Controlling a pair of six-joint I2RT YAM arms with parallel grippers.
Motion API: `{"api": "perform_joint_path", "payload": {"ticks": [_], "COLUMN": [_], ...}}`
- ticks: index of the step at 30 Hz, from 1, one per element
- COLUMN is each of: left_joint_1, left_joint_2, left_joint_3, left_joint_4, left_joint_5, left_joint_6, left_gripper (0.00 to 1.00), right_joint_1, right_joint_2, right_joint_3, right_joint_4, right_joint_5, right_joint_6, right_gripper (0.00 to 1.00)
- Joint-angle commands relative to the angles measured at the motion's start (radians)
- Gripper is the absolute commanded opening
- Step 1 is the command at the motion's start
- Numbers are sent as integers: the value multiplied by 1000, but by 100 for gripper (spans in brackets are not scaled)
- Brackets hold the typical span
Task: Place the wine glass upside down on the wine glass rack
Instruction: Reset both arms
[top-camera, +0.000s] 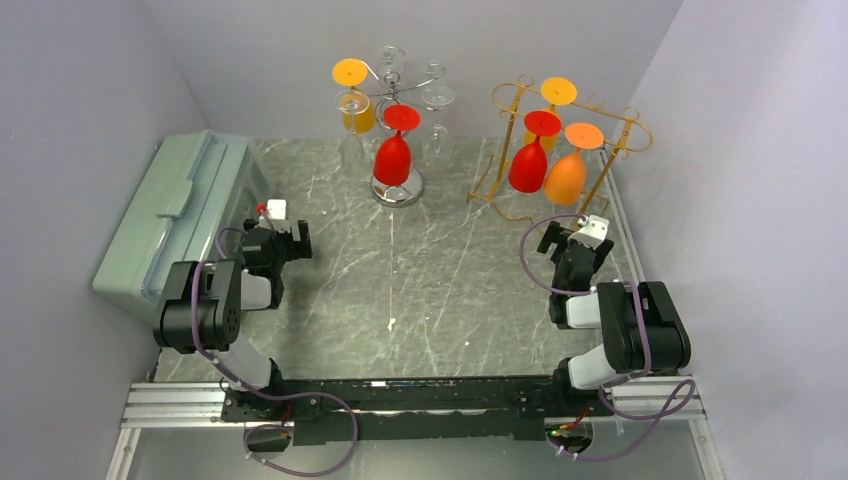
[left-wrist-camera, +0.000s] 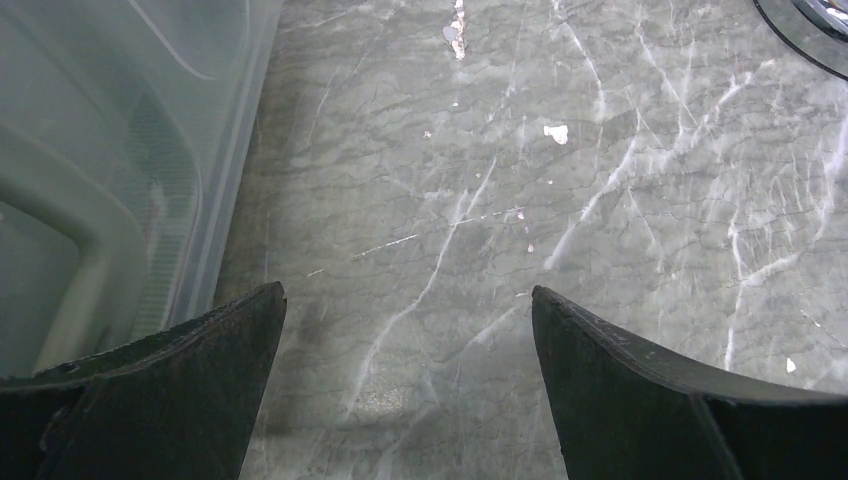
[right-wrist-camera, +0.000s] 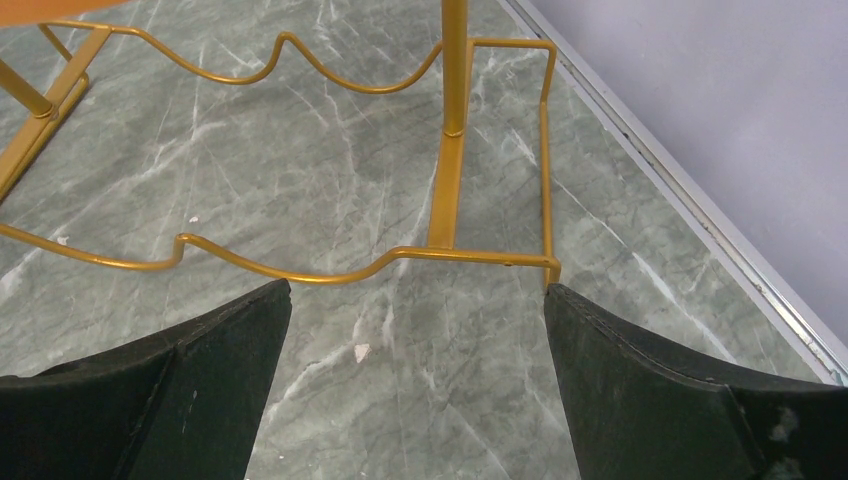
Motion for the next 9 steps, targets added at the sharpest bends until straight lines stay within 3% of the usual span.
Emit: {"api": "perform_joint_path", "payload": {"ticks": [1,9], "left_joint_1": [17,17], "left_joint_2": [14,14], "left_joint_3": [15,15], "left_joint_4": [2,2], "left_joint_5": [-35,-36], "left_joint_6": [-45,-45], "left_gripper": [99,100], "right_joint_1": [1,1], "right_joint_2": [-9,-8], "right_joint_3": [8,8], "right_joint_4": [26,27], "right_joint_5": [-5,-5], "right_joint_6": [-2,-2], "right_gripper": [100,100]}}
